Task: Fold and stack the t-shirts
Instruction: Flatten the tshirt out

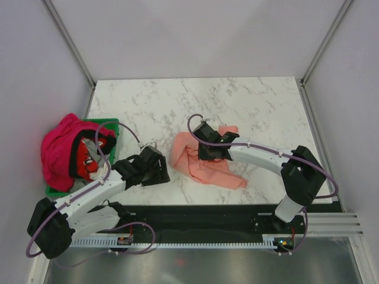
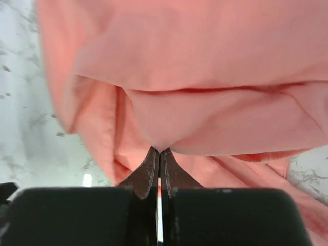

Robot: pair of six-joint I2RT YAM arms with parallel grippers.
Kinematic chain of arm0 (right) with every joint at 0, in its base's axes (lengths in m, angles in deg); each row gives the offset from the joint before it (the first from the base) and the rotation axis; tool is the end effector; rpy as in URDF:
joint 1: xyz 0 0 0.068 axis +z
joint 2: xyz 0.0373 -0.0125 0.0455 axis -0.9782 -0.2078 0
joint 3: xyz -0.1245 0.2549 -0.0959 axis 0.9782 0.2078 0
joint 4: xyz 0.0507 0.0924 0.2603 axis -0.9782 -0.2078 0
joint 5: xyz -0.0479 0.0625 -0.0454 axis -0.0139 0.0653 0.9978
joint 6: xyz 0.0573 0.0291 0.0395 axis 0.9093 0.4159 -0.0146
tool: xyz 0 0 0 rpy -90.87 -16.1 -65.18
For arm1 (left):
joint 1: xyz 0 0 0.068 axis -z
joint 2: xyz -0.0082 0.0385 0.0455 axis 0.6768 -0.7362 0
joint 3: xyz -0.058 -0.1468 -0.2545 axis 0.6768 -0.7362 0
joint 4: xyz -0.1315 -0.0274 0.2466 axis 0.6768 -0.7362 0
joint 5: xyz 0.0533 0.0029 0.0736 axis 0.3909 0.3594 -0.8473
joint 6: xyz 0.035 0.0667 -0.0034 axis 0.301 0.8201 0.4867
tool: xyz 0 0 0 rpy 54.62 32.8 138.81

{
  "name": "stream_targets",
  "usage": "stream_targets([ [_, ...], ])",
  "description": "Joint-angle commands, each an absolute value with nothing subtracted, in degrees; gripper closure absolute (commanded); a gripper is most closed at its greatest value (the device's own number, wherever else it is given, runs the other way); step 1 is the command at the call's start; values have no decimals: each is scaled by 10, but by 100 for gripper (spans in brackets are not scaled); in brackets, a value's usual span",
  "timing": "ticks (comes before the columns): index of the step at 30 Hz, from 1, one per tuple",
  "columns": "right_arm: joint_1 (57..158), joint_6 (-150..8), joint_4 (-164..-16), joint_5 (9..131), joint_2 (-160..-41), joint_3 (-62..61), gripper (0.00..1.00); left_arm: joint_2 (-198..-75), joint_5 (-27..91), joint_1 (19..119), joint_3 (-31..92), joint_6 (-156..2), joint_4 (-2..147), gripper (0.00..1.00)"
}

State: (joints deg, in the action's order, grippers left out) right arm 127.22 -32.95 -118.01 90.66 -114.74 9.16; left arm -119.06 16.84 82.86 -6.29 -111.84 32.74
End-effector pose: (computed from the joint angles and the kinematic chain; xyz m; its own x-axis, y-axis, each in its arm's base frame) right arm 0.2596 0.2786 0.2093 -0.8567 0.0548 -0.5130 -0.0777 0.9693 0.2332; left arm 0.1588 -0.1248 0.1933 -0.8915 -0.1824 -0.4147 -0.0640 0.9569 -0.2834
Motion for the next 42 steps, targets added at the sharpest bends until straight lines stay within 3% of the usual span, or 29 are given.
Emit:
stream_targets([
  [1, 1270, -352, -1240, 947, -1105, -12, 100, -1180, 168, 830, -65, -1139, 344, 30],
  [7, 1200, -373, -1391, 1009, -980, -152, 100, -1171, 172, 830, -42, -1116, 340, 32],
  [13, 1012, -430, -1410, 966, -888, -54, 100, -1271, 162, 876, 36, -1093, 345, 32],
  [16, 988, -431, -1404, 938, -882, -9, 100, -1346, 159, 912, 68, -1110, 367, 29],
  [20, 968, -431, -1384, 912, -869, 30, 100, -1390, 229, 920, 45, -1140, 504, 27],
  [28, 942, -450, -1370, 886, -865, 61, 100, -1493, 218, 995, 93, -1168, 571, 27],
  [30, 935, -452, -1368, 881, -865, 64, 100, -1527, 204, 1002, 109, -1169, 572, 33],
  [33, 926, -456, -1363, 875, -865, 66, 100, -1571, 159, 1000, 135, -1161, 566, 49],
  [35, 919, -459, -1360, 865, -866, 64, 100, -1581, 134, 995, 160, -1145, 540, 67],
  [39, 901, -467, -1360, 844, -866, 46, 100, -1568, 82, 967, 257, -1073, 478, 87],
  [40, 898, -467, -1360, 842, -863, 38, 100, -1563, 66, 959, 274, -1061, 451, 98],
  [42, 893, -463, -1363, 831, -861, 29, 100, -1551, 42, 938, 327, -1028, 415, 98],
])
